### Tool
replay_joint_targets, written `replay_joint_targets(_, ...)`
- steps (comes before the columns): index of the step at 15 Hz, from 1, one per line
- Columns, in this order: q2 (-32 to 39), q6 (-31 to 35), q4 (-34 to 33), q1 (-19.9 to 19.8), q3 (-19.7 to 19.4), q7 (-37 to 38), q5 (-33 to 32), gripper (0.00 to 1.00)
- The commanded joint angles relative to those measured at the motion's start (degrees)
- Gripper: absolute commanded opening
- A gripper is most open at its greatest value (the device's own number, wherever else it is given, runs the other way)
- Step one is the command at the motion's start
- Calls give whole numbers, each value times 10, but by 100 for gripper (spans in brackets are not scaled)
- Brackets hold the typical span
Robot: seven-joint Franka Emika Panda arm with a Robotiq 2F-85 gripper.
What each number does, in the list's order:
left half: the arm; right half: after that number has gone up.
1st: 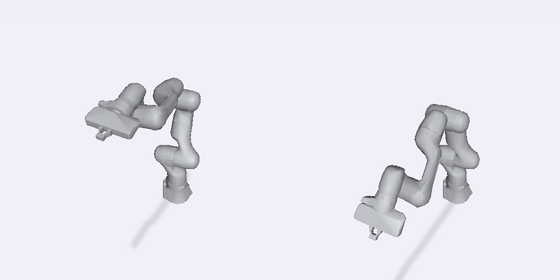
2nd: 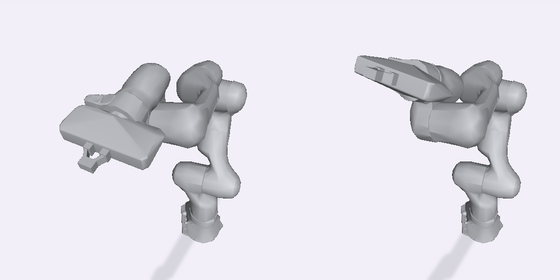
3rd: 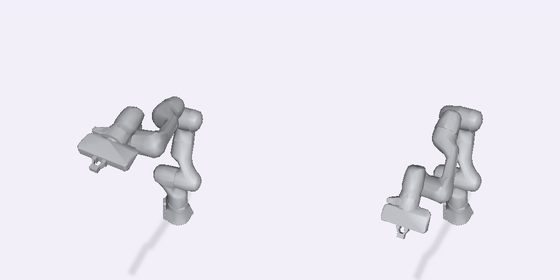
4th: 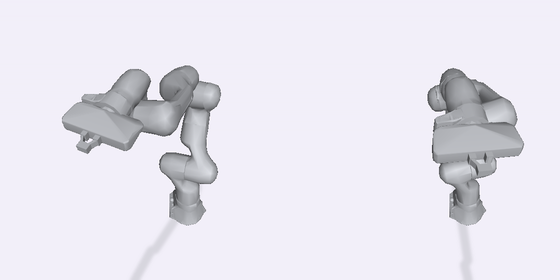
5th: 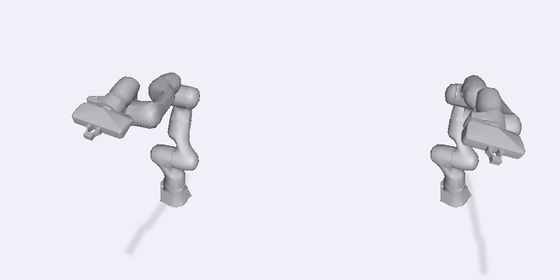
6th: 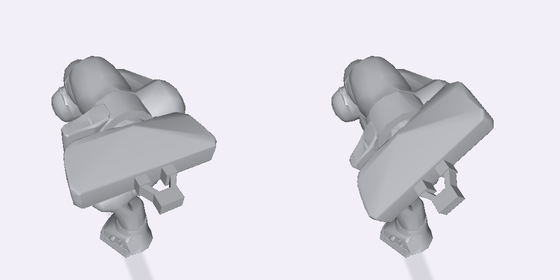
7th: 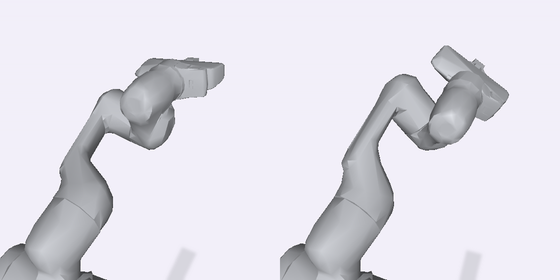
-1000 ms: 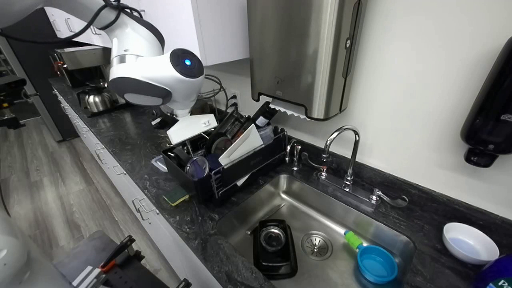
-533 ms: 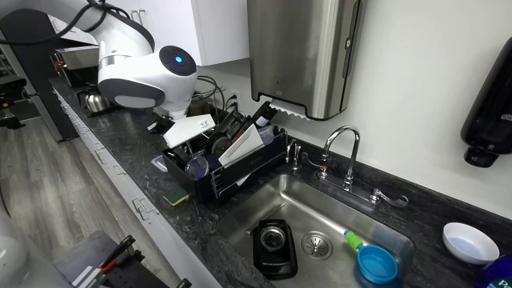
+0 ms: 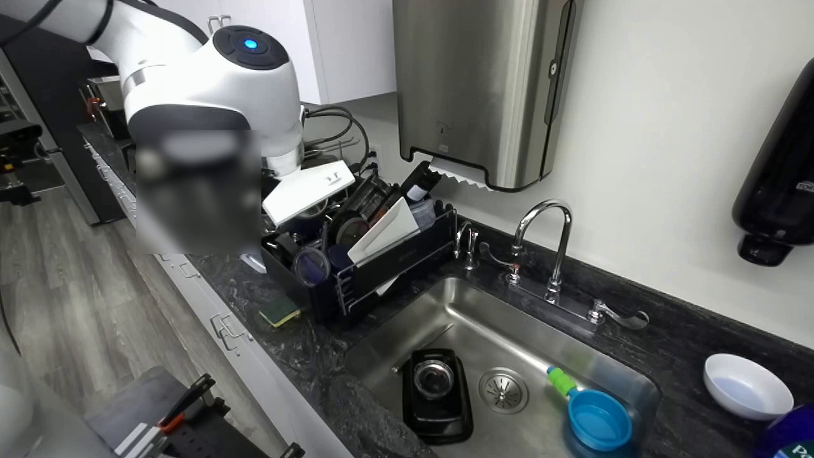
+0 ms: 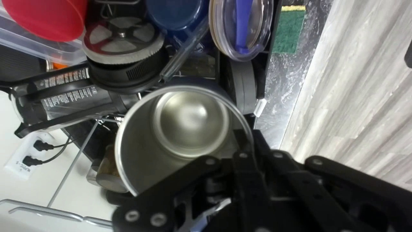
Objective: Take the cup from the kitchen holder and put it in the sink
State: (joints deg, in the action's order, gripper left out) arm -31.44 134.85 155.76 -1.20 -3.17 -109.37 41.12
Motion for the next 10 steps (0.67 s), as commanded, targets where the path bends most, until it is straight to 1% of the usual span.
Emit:
replay_joint_targets(1,-31,12,14,7,-16,45,-54,2)
replay_joint_targets(6,-51,6,14,24,-46,84,-105,2)
replay_joint_targets(10,-70,5,16,38,-68,100,-126,2)
